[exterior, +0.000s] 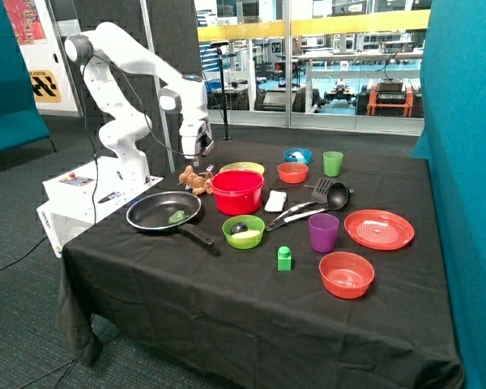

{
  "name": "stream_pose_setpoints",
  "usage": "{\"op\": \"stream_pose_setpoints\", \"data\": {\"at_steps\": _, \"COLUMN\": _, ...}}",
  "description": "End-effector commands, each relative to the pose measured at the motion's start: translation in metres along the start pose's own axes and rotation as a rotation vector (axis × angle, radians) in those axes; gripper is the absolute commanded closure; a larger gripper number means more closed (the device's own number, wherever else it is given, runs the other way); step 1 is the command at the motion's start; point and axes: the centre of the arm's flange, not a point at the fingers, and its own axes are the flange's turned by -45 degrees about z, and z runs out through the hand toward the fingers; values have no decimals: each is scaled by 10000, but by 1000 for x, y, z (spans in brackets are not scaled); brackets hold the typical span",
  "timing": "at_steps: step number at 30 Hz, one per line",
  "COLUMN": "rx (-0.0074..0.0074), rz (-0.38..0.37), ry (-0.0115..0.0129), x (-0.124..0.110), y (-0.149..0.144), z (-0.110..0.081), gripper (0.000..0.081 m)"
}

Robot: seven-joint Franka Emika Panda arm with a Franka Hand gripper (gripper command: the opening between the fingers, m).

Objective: Hide the teddy bear in the red bowl

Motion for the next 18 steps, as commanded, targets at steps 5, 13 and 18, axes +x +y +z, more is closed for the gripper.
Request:
{"op": "stream_pose_setpoints", "data": {"at_steps": 5, "rx": -15, "rz": 381, "ry": 1, "x": -28, "y": 7, "z": 32, "gripper": 514}}
{"op": "stream_pose_setpoints", "data": {"at_steps": 13, "rx": -15, "rz": 326, "ry": 1, "x": -29, "y": 8, "z": 31, "gripper": 288}}
{"op": "stream_pose_setpoints", "data": {"at_steps": 18, "rx": -15, "rz": 257, "ry": 1, "x": -20, "y": 2, "z": 26, "gripper": 101}}
